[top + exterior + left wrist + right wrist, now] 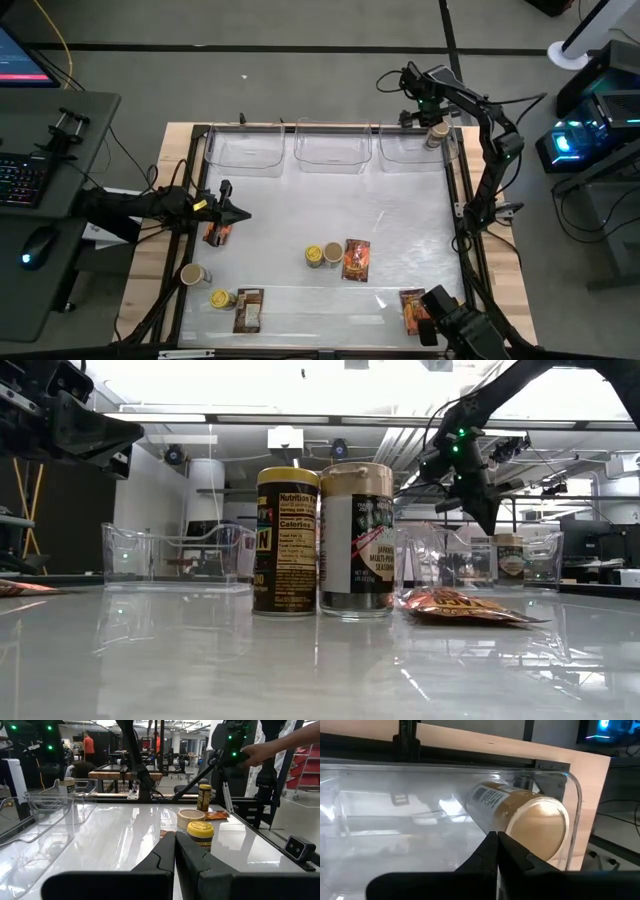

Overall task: Sort spices by type
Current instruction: Put the right gold seasoning bottle into the right transparent bin

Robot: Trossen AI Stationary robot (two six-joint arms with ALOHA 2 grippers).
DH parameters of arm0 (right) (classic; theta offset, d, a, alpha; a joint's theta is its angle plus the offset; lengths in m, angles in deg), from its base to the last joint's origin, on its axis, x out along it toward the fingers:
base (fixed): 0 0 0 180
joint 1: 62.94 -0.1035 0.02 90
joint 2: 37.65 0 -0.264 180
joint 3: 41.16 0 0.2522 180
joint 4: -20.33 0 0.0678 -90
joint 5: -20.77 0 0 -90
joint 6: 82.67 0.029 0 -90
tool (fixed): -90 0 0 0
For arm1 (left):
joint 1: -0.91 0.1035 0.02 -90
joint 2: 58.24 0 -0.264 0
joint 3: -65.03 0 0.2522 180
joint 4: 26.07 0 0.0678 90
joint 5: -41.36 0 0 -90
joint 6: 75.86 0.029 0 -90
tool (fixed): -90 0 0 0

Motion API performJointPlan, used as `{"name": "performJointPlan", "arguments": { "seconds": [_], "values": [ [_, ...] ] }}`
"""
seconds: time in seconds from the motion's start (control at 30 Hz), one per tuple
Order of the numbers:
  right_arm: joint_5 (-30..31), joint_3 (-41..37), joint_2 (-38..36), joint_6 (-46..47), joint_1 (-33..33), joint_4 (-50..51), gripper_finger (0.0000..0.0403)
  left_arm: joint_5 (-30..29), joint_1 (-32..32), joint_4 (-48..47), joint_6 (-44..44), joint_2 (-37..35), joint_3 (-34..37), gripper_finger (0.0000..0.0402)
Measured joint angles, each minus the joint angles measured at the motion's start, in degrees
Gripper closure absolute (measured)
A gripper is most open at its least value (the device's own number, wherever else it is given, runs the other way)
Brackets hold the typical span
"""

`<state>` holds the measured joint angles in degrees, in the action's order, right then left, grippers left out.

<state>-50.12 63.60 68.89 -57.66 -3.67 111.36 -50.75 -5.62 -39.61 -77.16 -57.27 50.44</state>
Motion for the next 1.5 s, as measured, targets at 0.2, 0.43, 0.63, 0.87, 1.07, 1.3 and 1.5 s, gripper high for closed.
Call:
{"name": "performJointPlan", "arguments": {
  "seconds": [0.2, 0.43, 0.63, 0.87, 1.07, 1.3, 1.5],
  "values": [
    [2.2, 0.0, 0.0, 0.0, -0.1, 0.1, 0.0403, 0.0, 0.0, 0.0, 0.0, 0.0, 0.0, 0.0401],
    [2.1, 0.0, -2.3, 0.5, -2.3, -3.2, 0.0403, 0.0, 0.0, 0.0, 0.0, 0.0, 0.0, 0.0401],
    [-12.8, 0.0, -9.1, -0.9, -9.4, -13.3, 0.0403, 0.0, 0.0, 0.0, 0.0, 0.0, 0.0, 0.0401],
    [-32.5, 0.0, -14.4, -2.2, -30.1, -26.7, 0.0403, 0.0, 0.0, 0.0, 0.0, 0.0, 0.0, 0.0401],
    [-33.5, 0.0, -14.1, 1.7, -50.2, -40.6, 0.0403, 0.0, 0.0, 0.0, 0.0, 0.0, 0.0, 0.0401],
    [-20.5, 0.0, -12.3, 1.8, -62.7, -51.2, 0.0376, 0.0, 0.0, 0.0, 0.0, 0.0, 0.0, 0.0401],
    [-19.6, 0.0, -12.1, 6.4, -64.5, -47.5, 0.0275, 0.0, 0.0, 0.0, 0.0, 0.0, 0.0, 0.0401]
  ]
}}
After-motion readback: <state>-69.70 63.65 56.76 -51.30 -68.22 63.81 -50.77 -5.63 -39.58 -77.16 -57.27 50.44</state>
